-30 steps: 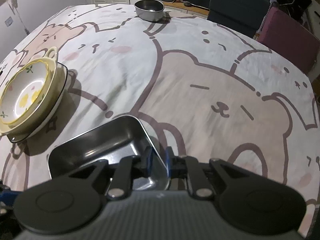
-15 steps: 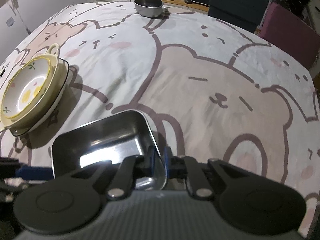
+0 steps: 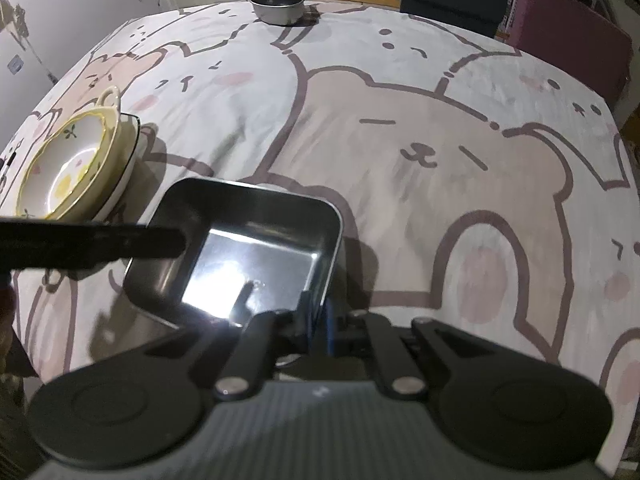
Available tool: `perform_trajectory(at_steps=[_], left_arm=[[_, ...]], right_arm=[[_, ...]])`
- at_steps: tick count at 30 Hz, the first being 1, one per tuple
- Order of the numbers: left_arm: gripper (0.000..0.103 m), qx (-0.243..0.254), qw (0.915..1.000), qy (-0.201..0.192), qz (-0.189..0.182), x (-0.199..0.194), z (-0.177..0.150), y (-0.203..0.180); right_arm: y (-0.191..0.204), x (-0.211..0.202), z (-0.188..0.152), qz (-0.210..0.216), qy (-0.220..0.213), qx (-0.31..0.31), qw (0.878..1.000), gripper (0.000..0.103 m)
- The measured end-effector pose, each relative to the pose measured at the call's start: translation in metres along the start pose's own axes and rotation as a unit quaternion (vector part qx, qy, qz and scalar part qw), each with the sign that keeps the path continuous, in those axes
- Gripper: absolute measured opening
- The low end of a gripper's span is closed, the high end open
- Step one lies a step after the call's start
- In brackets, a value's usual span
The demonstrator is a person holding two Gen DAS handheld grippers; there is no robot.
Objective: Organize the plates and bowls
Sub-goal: 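Open the right gripper off the tray while the left gripper opens too, then close the right gripper on the oval steel bowl rim while the left gripper closes too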
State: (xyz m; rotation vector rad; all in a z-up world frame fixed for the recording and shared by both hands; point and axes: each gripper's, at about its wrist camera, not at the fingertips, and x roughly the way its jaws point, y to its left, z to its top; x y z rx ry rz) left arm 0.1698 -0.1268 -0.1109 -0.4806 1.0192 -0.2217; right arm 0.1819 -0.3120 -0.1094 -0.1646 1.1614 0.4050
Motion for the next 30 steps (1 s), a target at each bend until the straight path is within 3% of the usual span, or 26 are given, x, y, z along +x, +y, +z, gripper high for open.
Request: perform_trajectory(at_steps=[5, 9, 12, 20, 25, 30], left_arm=[[0.049, 0.010, 0.9999, 0.008, -0.001, -0.001, 0.008, 0.002], [0.068, 0.042, 0.9991, -0.001, 0.003, -0.015, 0.023, -0.003], [0.077, 0.078, 0.9968, -0.016, 0.008, -0.029, 0.042, -0.007], [0.101, 0.151, 0.9847, -0.078, 0.036, -0.078, 0.111, 0.010], [0.103, 0.173, 0.9773, -0.107, 0.060, -0.092, 0.156, 0.032], [0.103, 0.196, 0.9720, -0.118, 0.055, -0.091, 0.198, 0.056]], right_arm=[[-0.001, -0.002, -0.002, -0.003, 0.003, 0.002, 1.000, 0.012], [-0.003, -0.012, 0.001, -0.028, -0.007, 0.002, 1.000, 0.051], [-0.005, -0.027, 0.008, -0.030, -0.036, 0.016, 0.999, 0.060], [0.011, -0.071, 0.037, -0.037, -0.134, 0.054, 0.989, 0.100], [0.027, -0.075, 0.065, -0.039, -0.182, 0.080, 0.979, 0.103], [0.036, -0.069, 0.102, -0.036, -0.221, 0.141, 0.964, 0.103]])
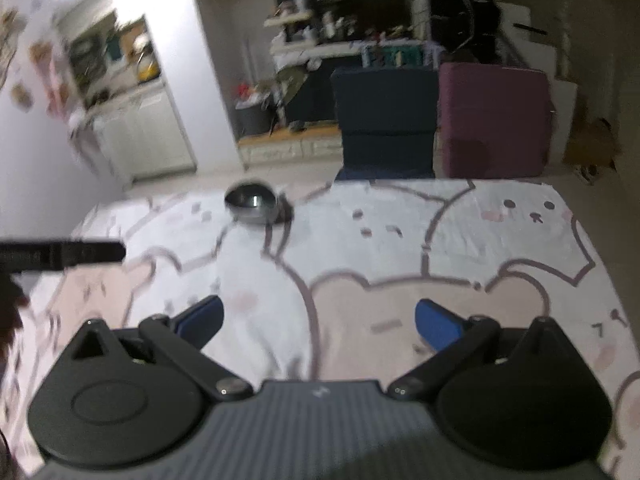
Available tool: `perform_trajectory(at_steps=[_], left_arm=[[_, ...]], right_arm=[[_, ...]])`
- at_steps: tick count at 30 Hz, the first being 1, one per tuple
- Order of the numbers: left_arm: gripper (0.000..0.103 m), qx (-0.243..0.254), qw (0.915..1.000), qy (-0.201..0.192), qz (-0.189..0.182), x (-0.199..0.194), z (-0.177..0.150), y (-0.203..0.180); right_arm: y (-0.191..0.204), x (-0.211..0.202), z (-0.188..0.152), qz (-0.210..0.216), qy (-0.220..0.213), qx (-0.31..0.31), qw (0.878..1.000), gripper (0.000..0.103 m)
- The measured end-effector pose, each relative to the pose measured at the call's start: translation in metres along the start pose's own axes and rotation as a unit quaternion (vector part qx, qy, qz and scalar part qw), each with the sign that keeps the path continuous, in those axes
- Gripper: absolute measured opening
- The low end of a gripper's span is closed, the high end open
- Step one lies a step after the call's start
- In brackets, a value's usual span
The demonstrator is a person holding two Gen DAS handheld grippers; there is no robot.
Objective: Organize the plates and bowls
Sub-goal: 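Close the right gripper on the oval steel bowl rim while the left gripper closes too, then lift the oval steel bowl with both grippers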
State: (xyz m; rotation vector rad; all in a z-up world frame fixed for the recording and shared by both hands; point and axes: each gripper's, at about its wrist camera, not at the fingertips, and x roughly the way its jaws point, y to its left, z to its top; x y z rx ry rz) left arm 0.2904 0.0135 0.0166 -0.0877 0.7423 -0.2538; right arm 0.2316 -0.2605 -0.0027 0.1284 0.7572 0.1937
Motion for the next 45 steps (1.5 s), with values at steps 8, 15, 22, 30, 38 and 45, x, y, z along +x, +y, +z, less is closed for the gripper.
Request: perform_trajectory(at_steps=[8, 15, 22, 30, 38, 45], left_arm=[[0.103, 0.014, 0.9999, -0.005, 0.001, 0.053, 0.038, 0.057], [0.103, 0.023, 0.9997, -0.009, 0.005, 0.110, 0.053, 0.096], [0.093, 0.004, 0.9998, -0.015, -0.015, 0.168, 0.060, 0.116], [0.066, 0.002, 0.9997, 0.006, -0.025, 0.228, 0.072, 0.109], [0.054, 0.008, 0.9991, 0.038, -0.017, 0.274, 0.066, 0.098], [0.012, 0.004, 0.9992, 0.040, -0.007, 0.280, 0.062, 0.104]], right_arm=[[0.036, 0.069, 0.036, -0.006, -0.035, 0.086, 0.996, 0.103], [0.071, 0.157, 0.055, -0.024, -0.016, 0.131, 0.991, 0.103], [0.070, 0.235, 0.070, -0.026, 0.024, 0.139, 0.990, 0.075], [0.045, 0.297, 0.077, 0.017, 0.046, 0.231, 0.972, 0.061], [0.038, 0.320, 0.072, 0.035, 0.048, 0.241, 0.969, 0.036], [0.047, 0.319, 0.077, 0.036, 0.037, 0.200, 0.978, 0.017]])
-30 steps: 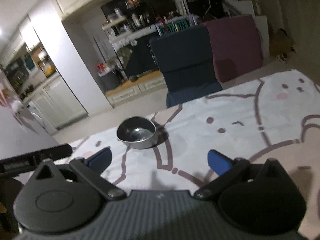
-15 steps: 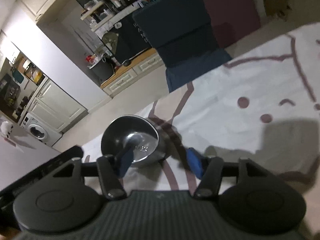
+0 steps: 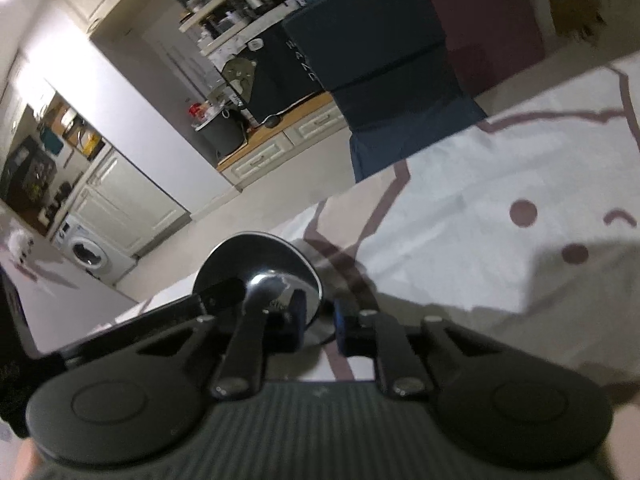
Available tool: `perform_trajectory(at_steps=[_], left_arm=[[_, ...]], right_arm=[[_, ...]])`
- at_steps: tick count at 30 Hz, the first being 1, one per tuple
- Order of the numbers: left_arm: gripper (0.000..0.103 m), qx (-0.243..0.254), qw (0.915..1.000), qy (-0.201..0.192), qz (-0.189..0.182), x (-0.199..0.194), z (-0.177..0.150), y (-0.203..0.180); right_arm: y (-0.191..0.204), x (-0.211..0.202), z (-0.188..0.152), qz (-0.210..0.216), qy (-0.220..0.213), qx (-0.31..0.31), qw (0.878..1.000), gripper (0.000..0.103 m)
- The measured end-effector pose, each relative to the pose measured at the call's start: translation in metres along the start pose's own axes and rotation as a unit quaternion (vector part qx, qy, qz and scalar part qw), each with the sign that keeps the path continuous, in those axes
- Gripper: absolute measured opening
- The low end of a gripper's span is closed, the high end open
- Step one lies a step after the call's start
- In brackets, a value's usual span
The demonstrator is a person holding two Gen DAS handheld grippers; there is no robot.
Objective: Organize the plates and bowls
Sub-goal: 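Lift the oval steel bowl with both grippers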
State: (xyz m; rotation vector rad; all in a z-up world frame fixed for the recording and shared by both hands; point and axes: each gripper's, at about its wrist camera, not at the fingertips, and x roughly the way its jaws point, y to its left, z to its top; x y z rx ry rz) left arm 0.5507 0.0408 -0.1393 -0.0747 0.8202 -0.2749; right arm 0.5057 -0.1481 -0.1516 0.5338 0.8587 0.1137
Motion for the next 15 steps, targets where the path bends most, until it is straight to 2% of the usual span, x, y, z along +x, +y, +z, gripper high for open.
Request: perform_trajectory(at_steps=[8, 15], left_arm=[[0.009, -0.019, 0.9998, 0.001, 0.011, -0.021, 0.003, -0.001], [0.009, -0.020, 0.9996, -0.007, 0.018, -0.067, 0.003, -0.014]], right_arm=[[0.010, 0.000, 0.001, -0.014, 0.008, -0.031, 0.999, 0.009], [0.019, -0.021, -0.002, -0.015, 0.007, -0.044, 0.999, 0.007]])
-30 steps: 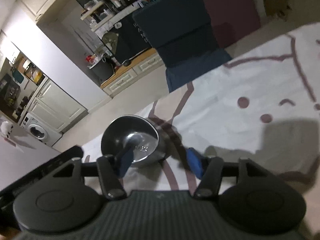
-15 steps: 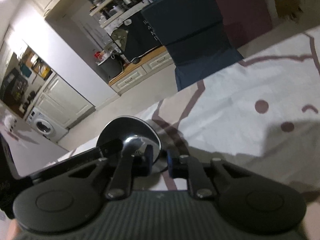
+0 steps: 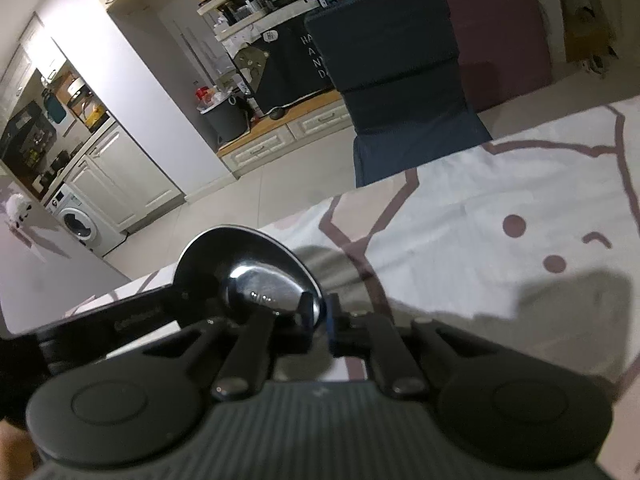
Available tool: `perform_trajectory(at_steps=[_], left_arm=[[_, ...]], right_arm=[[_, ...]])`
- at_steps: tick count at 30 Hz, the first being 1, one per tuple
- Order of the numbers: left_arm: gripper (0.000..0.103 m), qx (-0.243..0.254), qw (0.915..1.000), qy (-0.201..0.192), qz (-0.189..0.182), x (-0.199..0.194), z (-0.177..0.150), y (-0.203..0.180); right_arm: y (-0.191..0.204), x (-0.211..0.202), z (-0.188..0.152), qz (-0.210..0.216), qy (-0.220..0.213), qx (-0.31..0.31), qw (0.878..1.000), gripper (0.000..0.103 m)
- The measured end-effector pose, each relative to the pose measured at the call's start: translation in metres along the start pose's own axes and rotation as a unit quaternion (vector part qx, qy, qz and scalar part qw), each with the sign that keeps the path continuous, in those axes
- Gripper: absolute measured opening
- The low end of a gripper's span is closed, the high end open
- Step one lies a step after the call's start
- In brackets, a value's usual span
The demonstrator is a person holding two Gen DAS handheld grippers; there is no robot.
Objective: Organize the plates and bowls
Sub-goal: 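Lift the oval steel bowl with both grippers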
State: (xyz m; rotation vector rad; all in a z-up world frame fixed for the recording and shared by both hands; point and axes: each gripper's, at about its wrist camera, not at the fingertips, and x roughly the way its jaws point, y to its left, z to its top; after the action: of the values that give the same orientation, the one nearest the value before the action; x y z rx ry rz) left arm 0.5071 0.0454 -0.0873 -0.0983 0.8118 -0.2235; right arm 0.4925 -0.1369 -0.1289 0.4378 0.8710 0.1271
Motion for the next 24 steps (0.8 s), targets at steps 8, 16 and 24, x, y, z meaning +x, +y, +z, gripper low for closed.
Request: perform_trajectory(at_steps=[8, 16, 24], left_arm=[[0.009, -0.005, 0.9999, -0.001, 0.010, -0.077, -0.011, -0.021], [0.009, -0.026, 0.9996, -0.004, 0.007, -0.149, -0.039, -0.049], [0.010, -0.044, 0.9990, -0.005, 0.002, -0.204, -0.079, -0.087]], right_arm=[[0.008, -0.060, -0.015, 0.014, -0.009, -0.015, 1.000, 0.005], [0.001, -0.129, -0.040, 0.026, -0.015, -0.026, 0.999, 0.005], [-0.009, -0.190, -0.065, 0.037, -0.015, -0.062, 0.997, 0.005]])
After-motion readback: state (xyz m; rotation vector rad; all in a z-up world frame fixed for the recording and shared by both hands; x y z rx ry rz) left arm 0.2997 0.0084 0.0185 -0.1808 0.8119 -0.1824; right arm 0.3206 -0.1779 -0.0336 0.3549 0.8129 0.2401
